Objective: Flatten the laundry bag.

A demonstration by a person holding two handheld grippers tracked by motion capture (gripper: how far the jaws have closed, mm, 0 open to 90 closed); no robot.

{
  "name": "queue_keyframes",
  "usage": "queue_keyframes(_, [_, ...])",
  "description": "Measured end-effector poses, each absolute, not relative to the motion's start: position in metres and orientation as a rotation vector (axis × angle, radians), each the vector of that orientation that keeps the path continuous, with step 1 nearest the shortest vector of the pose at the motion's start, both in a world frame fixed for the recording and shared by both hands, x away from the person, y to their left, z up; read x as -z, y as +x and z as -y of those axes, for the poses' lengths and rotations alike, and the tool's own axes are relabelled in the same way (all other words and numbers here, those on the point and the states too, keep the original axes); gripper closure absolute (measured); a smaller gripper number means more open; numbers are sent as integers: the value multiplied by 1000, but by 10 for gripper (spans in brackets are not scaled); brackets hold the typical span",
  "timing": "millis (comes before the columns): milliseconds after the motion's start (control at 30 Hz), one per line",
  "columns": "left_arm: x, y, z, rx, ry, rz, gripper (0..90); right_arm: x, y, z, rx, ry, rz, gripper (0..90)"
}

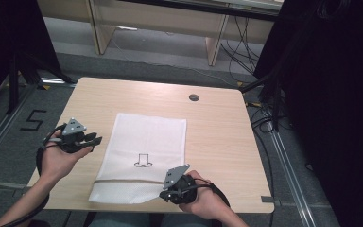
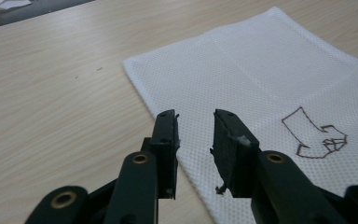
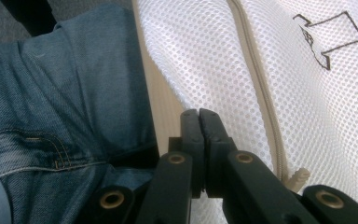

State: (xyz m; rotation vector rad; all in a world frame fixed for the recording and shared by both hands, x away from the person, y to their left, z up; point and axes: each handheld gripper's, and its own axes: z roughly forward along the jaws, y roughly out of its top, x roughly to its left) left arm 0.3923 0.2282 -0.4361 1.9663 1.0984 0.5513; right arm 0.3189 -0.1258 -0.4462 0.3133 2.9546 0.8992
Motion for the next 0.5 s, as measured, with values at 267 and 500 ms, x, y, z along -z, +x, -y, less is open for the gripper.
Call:
queue_keyframes(267, [440,388,-204,-504,2001,-1005,653,450,324,130,-886,391,-2946,900])
queue_keyframes(500, [449,384,-182,-433,2046,-907,617,457,330,137,-838,483,-2933,900])
